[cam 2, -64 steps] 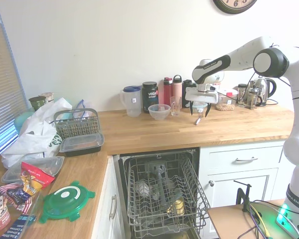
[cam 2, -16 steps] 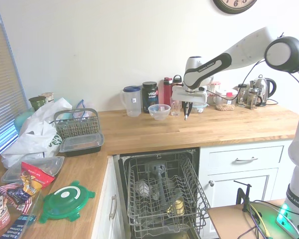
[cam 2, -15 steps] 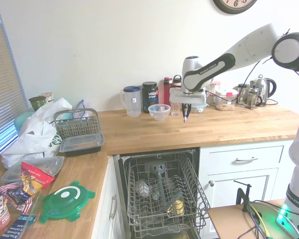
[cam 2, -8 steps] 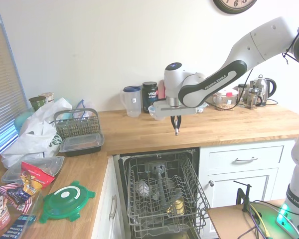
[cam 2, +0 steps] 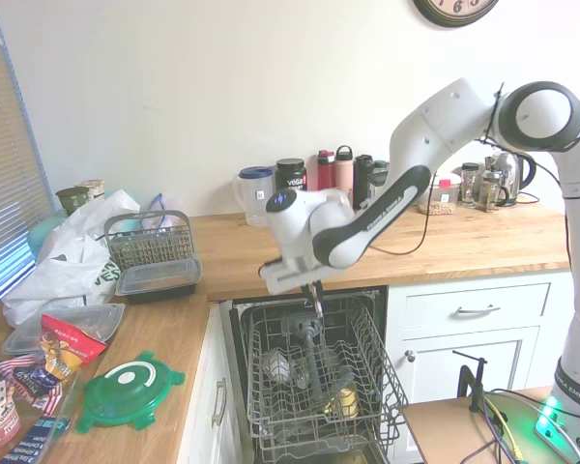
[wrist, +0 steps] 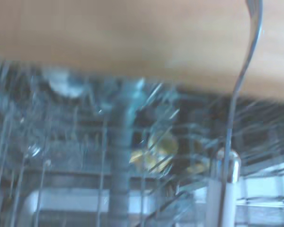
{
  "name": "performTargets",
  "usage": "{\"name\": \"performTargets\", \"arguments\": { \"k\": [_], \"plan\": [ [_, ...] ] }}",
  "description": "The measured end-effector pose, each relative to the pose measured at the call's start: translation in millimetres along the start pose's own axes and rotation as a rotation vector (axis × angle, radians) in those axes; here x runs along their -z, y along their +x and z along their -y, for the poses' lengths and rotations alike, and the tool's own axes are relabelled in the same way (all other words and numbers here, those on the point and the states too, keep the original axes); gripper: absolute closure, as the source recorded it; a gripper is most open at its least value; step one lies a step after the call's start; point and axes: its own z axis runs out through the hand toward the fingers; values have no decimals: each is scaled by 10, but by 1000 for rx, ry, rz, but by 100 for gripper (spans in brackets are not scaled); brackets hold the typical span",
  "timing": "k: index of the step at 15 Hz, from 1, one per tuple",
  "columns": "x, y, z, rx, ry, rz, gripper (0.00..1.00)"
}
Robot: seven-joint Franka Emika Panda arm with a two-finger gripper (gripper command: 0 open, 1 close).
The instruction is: Put the fork in the dishwasher
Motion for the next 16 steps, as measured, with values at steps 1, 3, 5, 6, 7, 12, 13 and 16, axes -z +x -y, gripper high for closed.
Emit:
{"name": "performTargets", "arguments": {
  "k": [1,3,5,6,7,12,13,16],
  "plan": [
    [-119,-85,-52,11,-2,-2,100],
    [-382,-221,-125,34,-12,-11,100],
    [-639,-343,-180,46,-17,-15,100],
    [-734,-370,-200,48,-24,-14,100],
    [-809,-367,-207,47,-30,-14,100],
    [-1053,-284,-213,51,-59,-29,100],
    [-1104,-272,-202,58,-65,-30,100],
    [-1234,-199,-113,82,-76,-22,100]
  ]
}}
